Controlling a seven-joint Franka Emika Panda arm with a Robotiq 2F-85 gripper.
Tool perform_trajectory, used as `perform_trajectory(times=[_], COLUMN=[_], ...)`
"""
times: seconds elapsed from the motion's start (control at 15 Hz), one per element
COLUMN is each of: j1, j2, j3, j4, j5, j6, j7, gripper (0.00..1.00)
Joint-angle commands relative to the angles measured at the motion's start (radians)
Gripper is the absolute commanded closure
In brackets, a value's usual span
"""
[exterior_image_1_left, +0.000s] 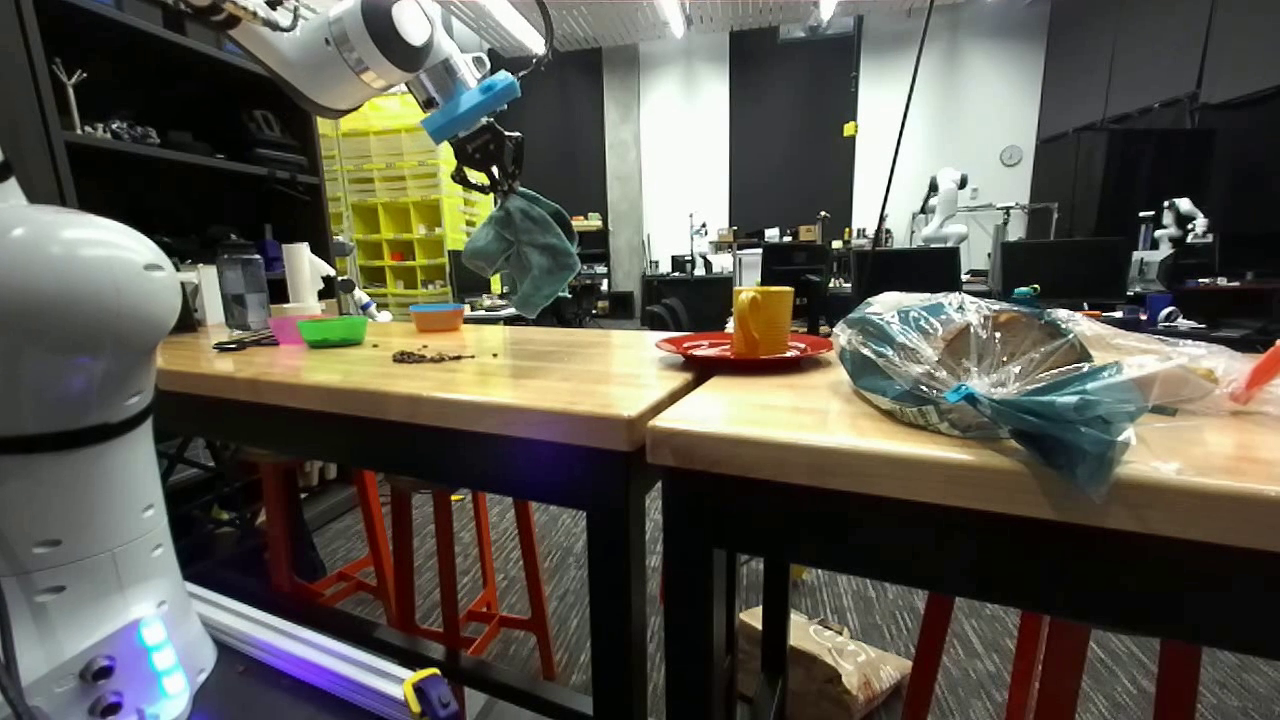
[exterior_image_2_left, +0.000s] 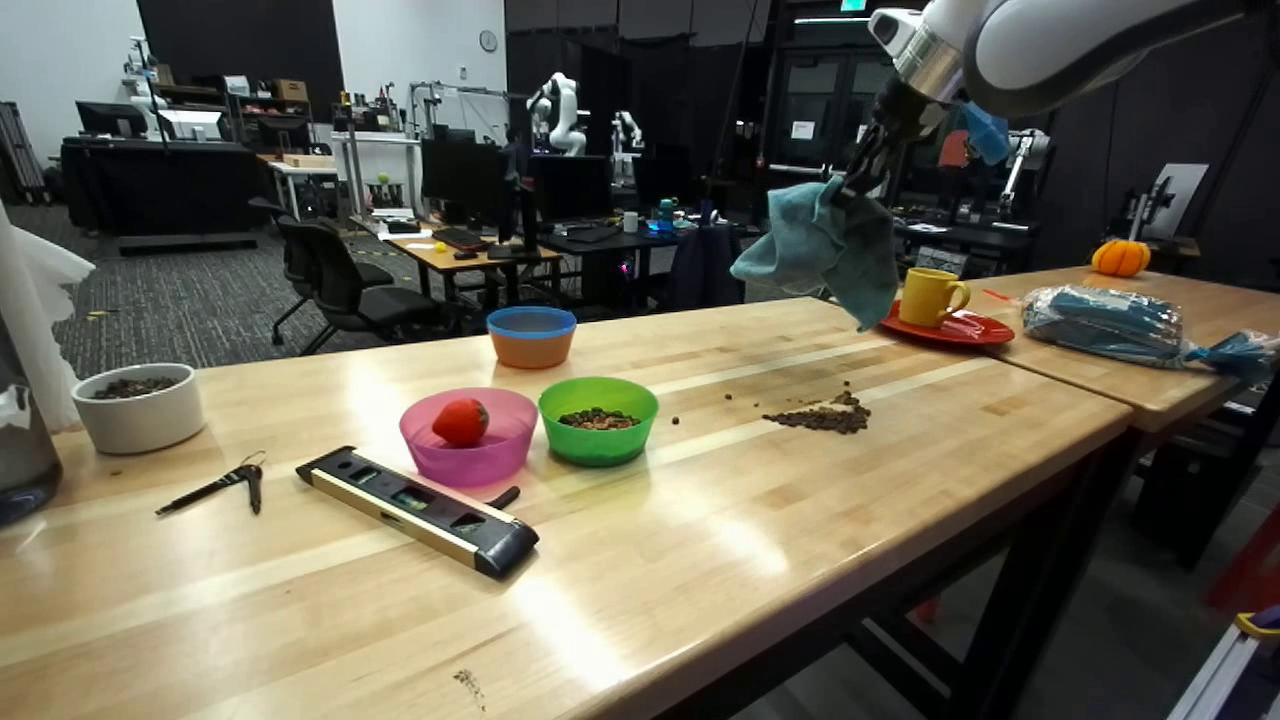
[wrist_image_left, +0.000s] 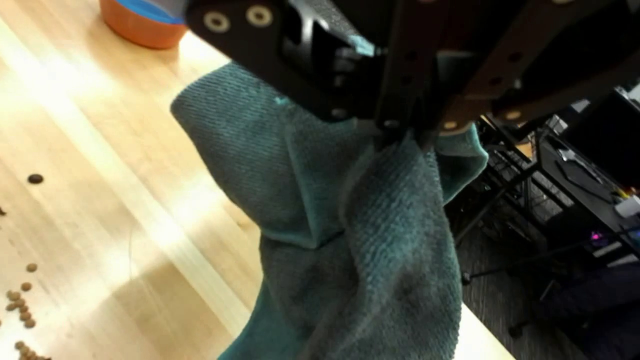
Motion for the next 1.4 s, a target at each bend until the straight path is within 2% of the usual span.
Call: perform_trajectory(times=[0.0, 0.2, 0.87, 1.33], j1=[-0.041, -0.045, -0.042, -0.042], j2=[-0.002, 0.008, 0.134, 0.256], j3=[0.014, 0.007, -0.024, -0.029], j4=[0.016, 0.021, 0.071, 0.134], j5=[-0.075, -0.092, -0.053, -0.01], j6=[-0.112, -0.197, -0.269, -0.397], j7=[0.129, 0.197, 0.318, 0.414], gripper=[0.98, 0.98, 0.98, 0.98])
